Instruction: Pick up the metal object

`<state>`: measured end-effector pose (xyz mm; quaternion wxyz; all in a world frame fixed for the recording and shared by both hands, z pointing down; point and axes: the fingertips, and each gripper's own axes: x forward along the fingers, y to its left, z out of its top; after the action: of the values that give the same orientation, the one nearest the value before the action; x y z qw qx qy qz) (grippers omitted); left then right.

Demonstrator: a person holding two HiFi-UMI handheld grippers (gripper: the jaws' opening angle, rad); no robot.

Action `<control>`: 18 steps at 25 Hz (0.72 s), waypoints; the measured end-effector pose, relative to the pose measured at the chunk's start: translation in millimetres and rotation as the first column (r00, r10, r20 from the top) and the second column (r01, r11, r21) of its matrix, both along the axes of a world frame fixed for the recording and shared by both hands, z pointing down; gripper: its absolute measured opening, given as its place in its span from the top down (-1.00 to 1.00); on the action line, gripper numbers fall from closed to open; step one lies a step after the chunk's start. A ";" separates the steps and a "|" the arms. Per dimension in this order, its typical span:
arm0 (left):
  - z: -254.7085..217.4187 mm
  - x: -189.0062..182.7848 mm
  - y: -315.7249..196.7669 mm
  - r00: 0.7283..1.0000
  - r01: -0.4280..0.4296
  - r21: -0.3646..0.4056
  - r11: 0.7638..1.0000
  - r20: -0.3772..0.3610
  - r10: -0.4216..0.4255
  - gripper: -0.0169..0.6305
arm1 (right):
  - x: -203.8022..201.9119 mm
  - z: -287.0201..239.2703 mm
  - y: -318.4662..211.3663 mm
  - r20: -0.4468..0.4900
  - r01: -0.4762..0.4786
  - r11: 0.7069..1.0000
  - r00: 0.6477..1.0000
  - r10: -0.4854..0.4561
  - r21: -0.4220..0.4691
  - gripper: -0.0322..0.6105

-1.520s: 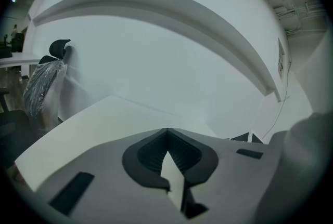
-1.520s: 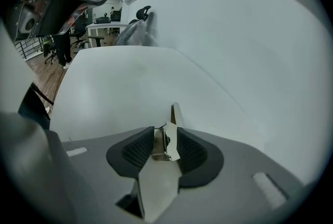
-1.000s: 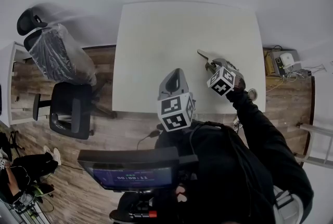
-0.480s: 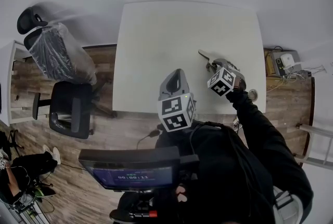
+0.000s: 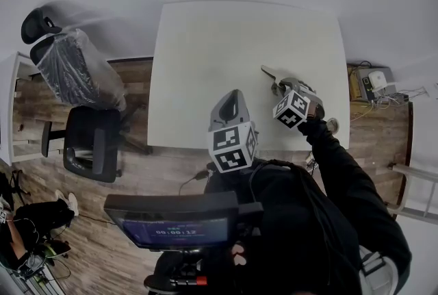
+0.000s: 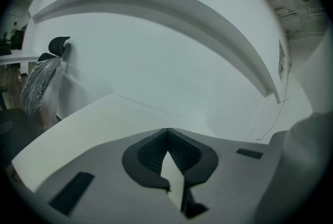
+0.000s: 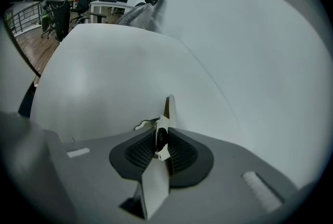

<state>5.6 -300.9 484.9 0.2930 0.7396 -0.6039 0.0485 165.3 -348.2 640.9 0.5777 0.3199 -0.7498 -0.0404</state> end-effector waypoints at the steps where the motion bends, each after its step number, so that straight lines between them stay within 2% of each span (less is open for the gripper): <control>1: 0.1 0.1 0.3 1.000 -0.001 0.000 1.000 0.000 0.001 0.95 | -0.1 0.0 0.3 -0.007 0.006 1.000 1.000 -0.006 0.005 0.72; 17: -4.3 -3.5 -1.9 1.000 0.004 0.008 1.000 0.000 -0.004 0.95 | 2.7 -9.2 -7.4 -0.067 0.050 0.998 0.997 -0.047 0.043 0.83; 18: -4.4 -4.1 -1.9 1.000 0.005 0.009 1.000 0.000 -0.005 0.95 | 2.9 -10.8 -8.5 -0.067 0.049 0.998 0.997 -0.046 0.049 0.88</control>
<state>1.5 -302.8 480.6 0.2898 0.7394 -0.6060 0.0453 168.3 -356.7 630.1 0.5927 0.3150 -0.7365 -0.0837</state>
